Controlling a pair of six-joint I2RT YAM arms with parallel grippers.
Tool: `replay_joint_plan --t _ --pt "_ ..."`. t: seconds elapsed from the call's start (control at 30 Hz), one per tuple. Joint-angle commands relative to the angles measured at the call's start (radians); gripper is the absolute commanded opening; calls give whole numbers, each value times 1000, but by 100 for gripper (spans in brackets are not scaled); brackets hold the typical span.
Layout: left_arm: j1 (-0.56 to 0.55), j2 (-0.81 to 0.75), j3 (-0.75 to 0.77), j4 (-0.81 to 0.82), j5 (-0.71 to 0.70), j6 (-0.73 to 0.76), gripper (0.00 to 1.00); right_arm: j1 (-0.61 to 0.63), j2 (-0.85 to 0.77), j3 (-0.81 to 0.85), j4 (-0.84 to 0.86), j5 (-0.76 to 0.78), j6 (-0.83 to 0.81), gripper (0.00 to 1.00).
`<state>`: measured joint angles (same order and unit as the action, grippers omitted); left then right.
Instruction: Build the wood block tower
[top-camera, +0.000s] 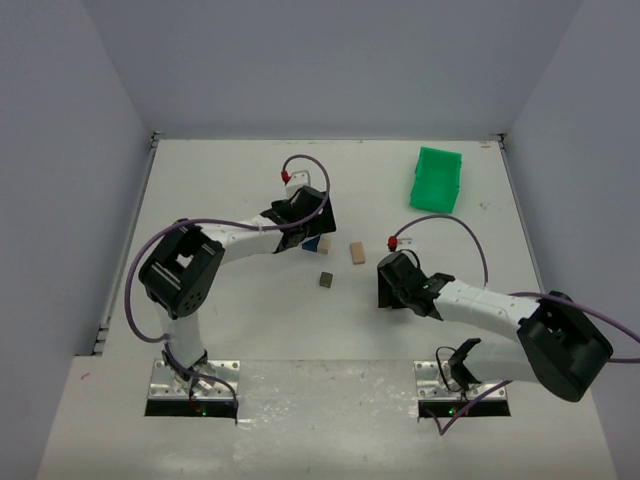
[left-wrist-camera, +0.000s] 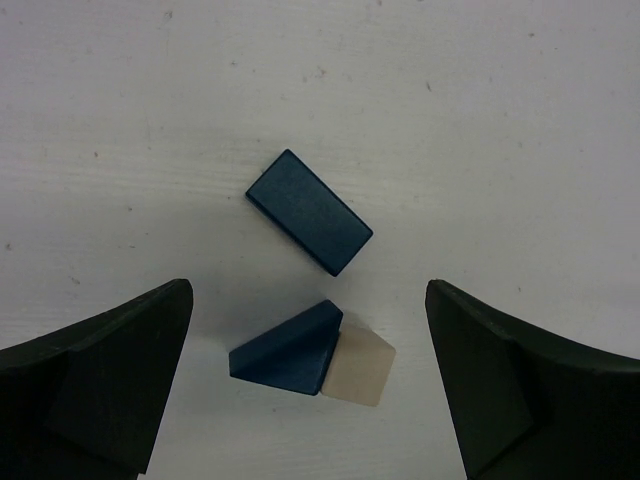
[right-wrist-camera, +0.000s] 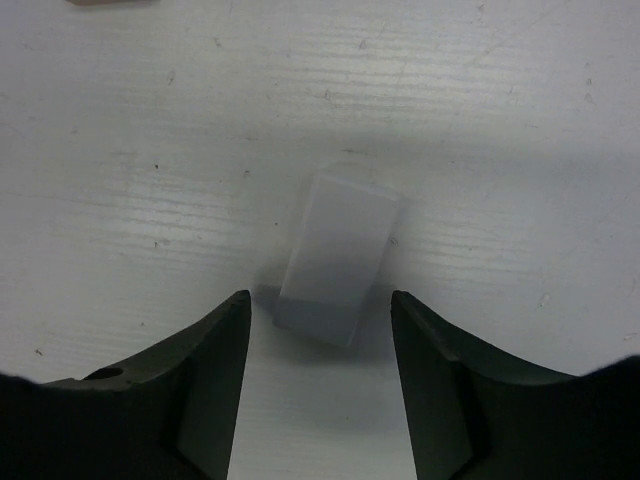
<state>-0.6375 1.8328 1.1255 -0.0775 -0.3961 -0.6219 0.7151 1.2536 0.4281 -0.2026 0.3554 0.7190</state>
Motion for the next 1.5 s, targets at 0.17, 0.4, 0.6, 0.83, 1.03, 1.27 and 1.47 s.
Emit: replay_joint_plan --t 0.17,0.4,0.6,0.83,1.03,1.27,1.47 --pt "-18 93 111 -65 -72 -47 100 1 -107 -30 43 1 4 78" --pt "-18 172 187 -91 -113 -74 100 1 -228 -89 66 34 3 88" --pt "-18 228 242 -109 -150 -93 97 1 -263 -106 73 54 2 99" --pt "-18 292 291 -130 -158 -100 81 1 -274 -108 54 88 18 99" --pt "-18 296 297 -133 -146 -101 46 1 -283 -109 36 120 31 99" --pt "-18 288 317 -130 -150 -63 13 1 -298 -112 15 139 44 99" --pt "-39 171 299 -87 -183 34 0 1 -319 -119 8 135 51 99"
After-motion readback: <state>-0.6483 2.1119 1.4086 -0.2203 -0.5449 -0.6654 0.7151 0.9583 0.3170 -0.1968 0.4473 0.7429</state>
